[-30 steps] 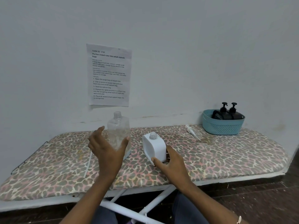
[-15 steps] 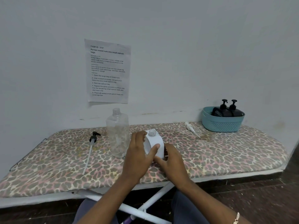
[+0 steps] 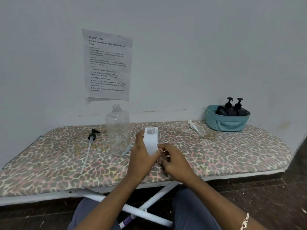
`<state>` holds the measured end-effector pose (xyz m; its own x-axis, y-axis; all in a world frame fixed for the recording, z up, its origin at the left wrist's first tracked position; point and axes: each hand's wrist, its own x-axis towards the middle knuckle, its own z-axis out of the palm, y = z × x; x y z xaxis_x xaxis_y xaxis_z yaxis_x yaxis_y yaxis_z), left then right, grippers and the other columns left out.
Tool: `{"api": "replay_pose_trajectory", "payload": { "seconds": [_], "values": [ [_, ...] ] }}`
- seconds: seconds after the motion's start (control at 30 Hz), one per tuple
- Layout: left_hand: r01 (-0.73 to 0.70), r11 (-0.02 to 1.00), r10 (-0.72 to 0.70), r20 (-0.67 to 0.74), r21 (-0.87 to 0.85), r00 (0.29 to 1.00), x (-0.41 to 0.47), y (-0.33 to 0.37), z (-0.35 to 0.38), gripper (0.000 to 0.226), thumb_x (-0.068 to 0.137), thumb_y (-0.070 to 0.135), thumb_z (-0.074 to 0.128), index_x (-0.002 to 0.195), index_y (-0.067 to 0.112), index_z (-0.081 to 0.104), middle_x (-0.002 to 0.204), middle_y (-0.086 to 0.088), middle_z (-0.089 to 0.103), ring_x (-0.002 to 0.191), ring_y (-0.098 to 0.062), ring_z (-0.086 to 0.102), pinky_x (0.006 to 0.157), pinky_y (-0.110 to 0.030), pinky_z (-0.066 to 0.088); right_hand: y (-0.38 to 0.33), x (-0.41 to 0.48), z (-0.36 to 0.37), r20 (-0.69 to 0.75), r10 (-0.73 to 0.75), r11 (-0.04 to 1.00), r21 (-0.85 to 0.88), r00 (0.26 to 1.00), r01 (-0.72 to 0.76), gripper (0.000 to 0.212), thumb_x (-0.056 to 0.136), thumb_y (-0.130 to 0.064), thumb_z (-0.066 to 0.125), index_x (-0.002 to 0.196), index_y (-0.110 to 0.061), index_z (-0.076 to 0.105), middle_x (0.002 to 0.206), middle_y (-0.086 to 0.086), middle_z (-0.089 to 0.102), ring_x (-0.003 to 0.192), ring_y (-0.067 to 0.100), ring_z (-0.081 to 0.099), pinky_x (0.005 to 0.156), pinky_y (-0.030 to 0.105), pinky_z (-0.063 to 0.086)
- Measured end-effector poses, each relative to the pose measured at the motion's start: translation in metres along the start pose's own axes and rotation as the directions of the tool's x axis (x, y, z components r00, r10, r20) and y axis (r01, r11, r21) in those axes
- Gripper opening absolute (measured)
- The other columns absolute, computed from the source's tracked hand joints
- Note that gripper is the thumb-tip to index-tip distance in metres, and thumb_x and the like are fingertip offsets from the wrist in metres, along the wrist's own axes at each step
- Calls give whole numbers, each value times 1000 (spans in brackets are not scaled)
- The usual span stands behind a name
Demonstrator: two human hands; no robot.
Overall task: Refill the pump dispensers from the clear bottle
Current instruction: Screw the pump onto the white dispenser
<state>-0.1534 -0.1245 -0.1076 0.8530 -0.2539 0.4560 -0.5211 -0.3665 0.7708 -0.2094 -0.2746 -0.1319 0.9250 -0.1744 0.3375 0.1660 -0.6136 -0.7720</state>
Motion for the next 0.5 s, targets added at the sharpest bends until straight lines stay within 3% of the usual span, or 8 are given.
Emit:
{"api": "replay_pose_trajectory", "payload": {
  "seconds": [0.13,0.27,0.4,0.5],
  "values": [
    [37,999,-37,16,-13,999,-1,-1,-5,79,85,39,82,147,27,35,113,4,59,90,-8,63,65,-27,54,-1,-1,0,30,-5,999,39,1000,3,49,89,5,56,133,-14,62,110,-3,66,96,5,69,87,28,59],
    [92,996,-92,37,-15,995,3,-6,-6,69,86,33,76,142,30,35,114,-1,62,89,-16,67,64,-41,61,-2,1,0,15,-10,1000,30,1000,9,43,89,-6,56,130,-15,65,109,-6,68,96,5,69,87,31,60],
    [141,989,-139,57,-33,989,6,-14,-3,61,85,30,70,134,35,35,116,-2,60,88,-25,69,62,-49,62,4,16,-17,-77,-7,995,-101,997,0,30,96,-12,63,125,-19,68,111,-8,68,98,5,66,89,26,56],
    [162,985,-157,82,-62,984,9,-21,-2,59,86,34,70,133,38,35,114,0,59,81,-31,72,56,-50,62,9,40,-38,-180,-8,975,-221,984,-32,23,97,-14,63,119,-15,69,106,-2,67,93,11,63,86,31,56]
  ]
}}
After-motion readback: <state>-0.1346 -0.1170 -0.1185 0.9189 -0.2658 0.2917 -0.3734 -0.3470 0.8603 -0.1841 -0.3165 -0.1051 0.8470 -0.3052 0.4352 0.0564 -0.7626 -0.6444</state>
